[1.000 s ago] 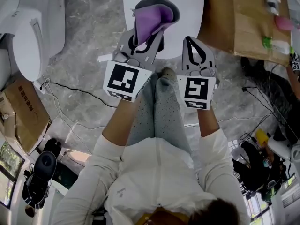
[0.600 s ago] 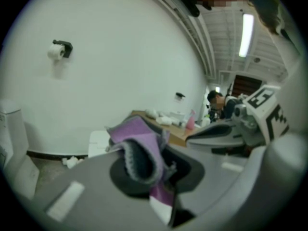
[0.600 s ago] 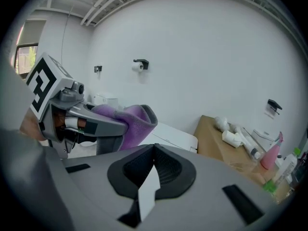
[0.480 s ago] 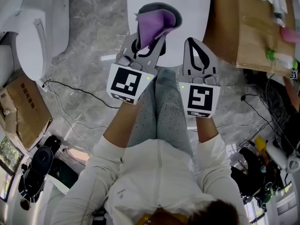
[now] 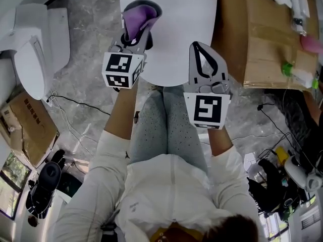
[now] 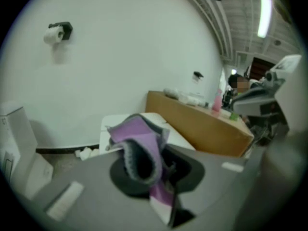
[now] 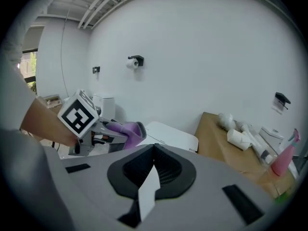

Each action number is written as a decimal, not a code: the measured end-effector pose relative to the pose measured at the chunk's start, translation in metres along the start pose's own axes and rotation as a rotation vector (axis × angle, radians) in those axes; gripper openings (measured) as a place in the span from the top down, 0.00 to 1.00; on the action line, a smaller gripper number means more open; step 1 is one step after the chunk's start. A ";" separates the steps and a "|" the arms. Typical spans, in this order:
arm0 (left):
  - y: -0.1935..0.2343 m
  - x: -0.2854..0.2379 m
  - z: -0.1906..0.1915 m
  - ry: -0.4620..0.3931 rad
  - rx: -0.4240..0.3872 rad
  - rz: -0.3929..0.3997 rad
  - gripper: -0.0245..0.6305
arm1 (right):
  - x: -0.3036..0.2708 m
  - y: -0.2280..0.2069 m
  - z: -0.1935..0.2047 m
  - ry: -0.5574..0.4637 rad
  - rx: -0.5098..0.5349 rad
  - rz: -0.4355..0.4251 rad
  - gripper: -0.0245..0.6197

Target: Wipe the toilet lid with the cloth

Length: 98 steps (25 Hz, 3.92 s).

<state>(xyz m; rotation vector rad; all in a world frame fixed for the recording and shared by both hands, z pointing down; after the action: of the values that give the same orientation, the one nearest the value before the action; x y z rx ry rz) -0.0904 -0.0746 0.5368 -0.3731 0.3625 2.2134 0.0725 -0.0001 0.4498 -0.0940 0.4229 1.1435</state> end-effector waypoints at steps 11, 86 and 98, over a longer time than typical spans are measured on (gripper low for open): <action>0.044 -0.115 0.056 0.265 0.082 -0.068 0.89 | -0.039 -0.047 0.006 0.020 0.006 -0.019 0.94; -0.196 0.031 0.194 0.409 0.177 0.222 0.89 | 0.132 0.039 0.053 0.118 0.006 0.127 0.94; -0.158 0.048 0.081 0.220 0.153 0.171 0.89 | 0.103 0.041 0.023 0.091 -0.020 0.071 0.94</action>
<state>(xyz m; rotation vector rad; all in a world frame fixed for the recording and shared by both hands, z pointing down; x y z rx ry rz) -0.0063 0.0855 0.5722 -0.5199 0.7012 2.2968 0.0778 0.1128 0.4386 -0.1503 0.4991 1.2171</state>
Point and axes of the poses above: the fingertips, and each gripper's own axes: x backward along the fingers, y to its left, z out of its underside, the point moved 6 cm from there along x, backward along the fingers, and after that the axes turned 11 degrees about -y, right-handed, at the moved point
